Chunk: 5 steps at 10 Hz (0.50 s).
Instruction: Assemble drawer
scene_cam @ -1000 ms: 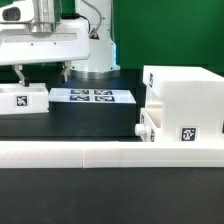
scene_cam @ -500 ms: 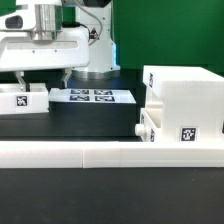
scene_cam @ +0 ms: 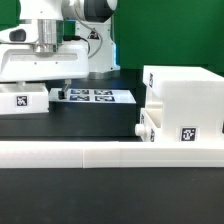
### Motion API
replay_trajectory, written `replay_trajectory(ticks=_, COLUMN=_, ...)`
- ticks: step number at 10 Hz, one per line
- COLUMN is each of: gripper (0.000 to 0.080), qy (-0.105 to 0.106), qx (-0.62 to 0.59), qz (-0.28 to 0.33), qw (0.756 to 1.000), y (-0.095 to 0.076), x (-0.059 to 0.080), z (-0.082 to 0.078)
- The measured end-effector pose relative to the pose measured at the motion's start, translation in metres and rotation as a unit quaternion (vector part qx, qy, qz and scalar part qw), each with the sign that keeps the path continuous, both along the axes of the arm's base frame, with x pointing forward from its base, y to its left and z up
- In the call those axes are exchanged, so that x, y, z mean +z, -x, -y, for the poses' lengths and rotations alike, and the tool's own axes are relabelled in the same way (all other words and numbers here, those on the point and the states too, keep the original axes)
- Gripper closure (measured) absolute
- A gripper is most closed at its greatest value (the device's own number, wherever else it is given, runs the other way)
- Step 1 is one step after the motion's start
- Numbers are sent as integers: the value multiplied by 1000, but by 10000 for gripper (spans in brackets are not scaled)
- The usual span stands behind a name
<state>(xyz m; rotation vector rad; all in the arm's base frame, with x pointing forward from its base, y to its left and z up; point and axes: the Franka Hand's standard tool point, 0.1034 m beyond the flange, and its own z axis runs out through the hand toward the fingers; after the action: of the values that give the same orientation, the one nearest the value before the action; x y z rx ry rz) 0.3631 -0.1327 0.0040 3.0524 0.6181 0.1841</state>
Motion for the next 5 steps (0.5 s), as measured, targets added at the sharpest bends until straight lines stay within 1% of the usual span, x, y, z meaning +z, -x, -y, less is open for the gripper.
replay_trajectory(ticks=1, gripper=150, qy=0, qx=-1, qz=0, qw=1000, y=0, x=0, z=1)
replay_trajectory(ticks=2, gripper=269, qy=0, qx=-1, qz=1, qw=1000, y=-1, x=0, z=1)
replay_trajectory(ticks=3, gripper=425, qy=0, qx=-1, qz=1, qw=1000, y=-1, x=0, z=1)
replay_trajectory(ticks=4, gripper=425, qy=0, qx=-1, qz=1, qw=1000, y=-1, x=0, z=1)
replay_trajectory(ticks=5, gripper=565, qy=0, qx=-1, qz=1, qw=1000, y=-2, x=0, z=0)
